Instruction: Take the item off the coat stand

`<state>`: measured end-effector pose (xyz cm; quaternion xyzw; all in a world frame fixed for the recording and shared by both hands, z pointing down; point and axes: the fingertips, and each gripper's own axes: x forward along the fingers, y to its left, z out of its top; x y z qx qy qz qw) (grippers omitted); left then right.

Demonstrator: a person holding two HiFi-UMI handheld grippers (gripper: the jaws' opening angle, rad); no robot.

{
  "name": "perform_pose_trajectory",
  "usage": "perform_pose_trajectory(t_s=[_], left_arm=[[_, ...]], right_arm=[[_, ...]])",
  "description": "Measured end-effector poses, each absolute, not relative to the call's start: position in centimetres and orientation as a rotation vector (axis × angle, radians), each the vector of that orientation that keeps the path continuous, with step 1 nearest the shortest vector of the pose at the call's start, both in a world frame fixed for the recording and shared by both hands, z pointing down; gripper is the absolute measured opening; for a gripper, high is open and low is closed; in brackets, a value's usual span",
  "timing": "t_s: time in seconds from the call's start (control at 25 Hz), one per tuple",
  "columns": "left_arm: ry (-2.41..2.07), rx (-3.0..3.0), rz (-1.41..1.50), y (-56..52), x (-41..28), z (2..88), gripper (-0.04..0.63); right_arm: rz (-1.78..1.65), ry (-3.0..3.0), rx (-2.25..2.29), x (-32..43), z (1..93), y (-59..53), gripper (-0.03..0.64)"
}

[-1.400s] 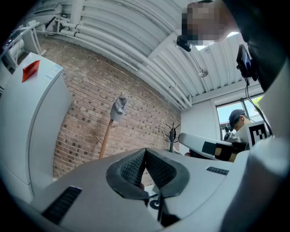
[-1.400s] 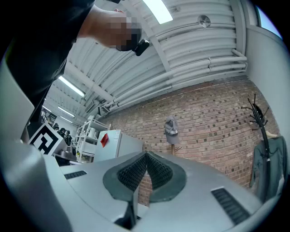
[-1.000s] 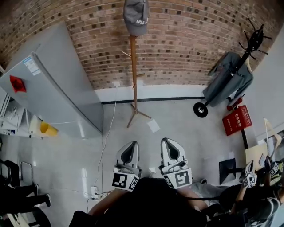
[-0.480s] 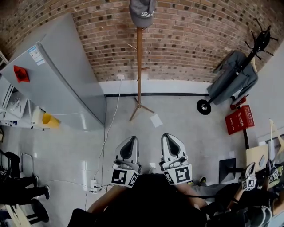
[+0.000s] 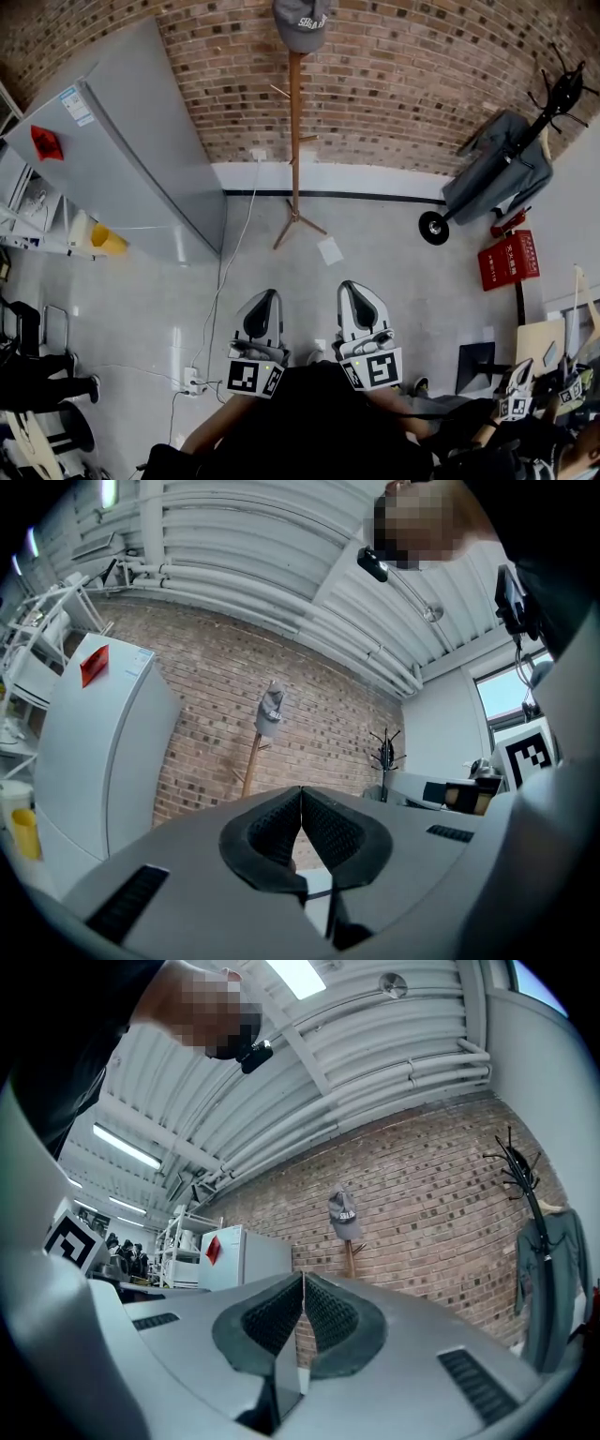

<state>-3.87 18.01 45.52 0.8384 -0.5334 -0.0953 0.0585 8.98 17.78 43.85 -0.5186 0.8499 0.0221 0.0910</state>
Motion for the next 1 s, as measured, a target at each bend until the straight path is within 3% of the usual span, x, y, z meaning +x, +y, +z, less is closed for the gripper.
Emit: perform_pose_trajectory(t_s=[0.56,1.0], left_arm=[[-1.687,2.503,-0.27,17.7,-0.5,46.6,0.017],[-1.555,2.554,-0.287,10.1,-0.9,47.0,0.017]], right_arm=[[0.041,2.567,-1.487,12.6,45.2,17.4,0.018],[0.062,2.54,-1.551,10.7,44.9,10.7,0.018]])
